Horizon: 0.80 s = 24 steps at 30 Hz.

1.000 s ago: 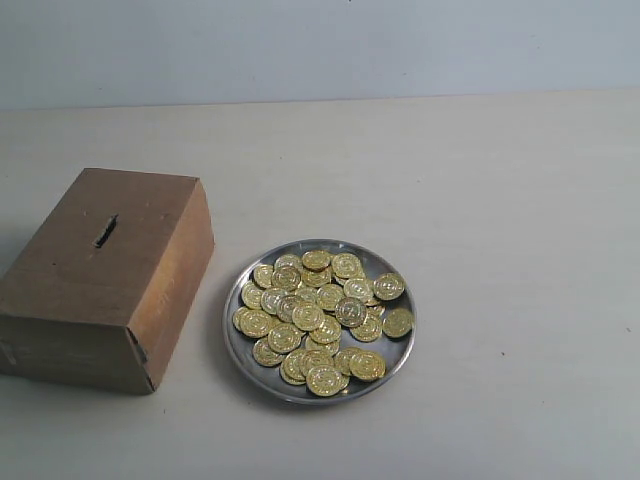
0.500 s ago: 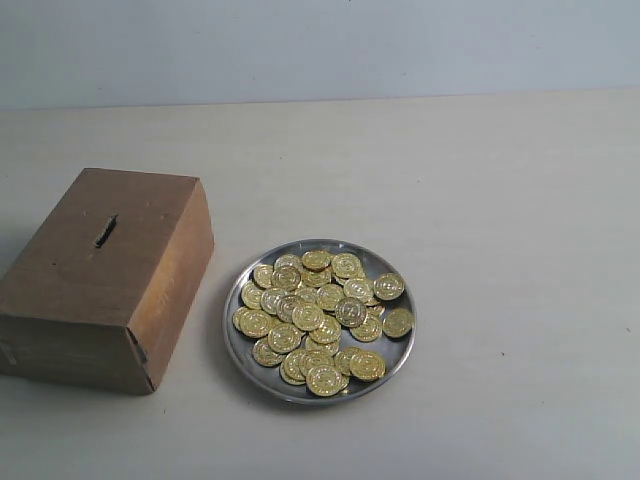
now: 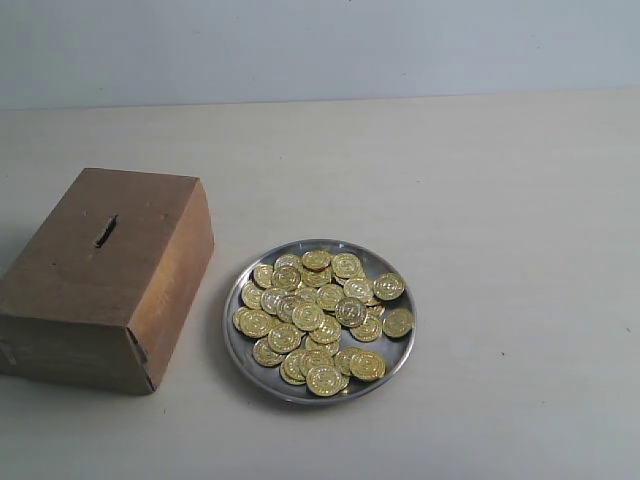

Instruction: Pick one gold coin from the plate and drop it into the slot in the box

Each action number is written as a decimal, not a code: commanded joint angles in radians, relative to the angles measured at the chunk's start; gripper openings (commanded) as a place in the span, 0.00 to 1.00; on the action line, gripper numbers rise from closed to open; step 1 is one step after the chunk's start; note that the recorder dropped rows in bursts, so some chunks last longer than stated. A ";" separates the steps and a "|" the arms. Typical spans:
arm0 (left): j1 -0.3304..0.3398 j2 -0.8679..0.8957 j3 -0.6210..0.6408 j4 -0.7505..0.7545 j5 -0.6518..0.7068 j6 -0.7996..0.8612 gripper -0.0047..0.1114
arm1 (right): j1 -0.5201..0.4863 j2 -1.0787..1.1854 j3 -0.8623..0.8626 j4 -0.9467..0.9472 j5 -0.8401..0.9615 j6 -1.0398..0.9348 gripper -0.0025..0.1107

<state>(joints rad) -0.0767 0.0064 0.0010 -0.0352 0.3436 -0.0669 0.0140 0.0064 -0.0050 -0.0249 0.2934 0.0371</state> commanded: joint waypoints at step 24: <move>-0.003 -0.006 -0.001 -0.029 0.003 0.039 0.04 | 0.004 -0.006 0.005 -0.007 -0.008 -0.005 0.02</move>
<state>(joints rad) -0.0767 0.0064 0.0010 -0.0506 0.3474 -0.0341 0.0140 0.0064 -0.0050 -0.0249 0.2934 0.0371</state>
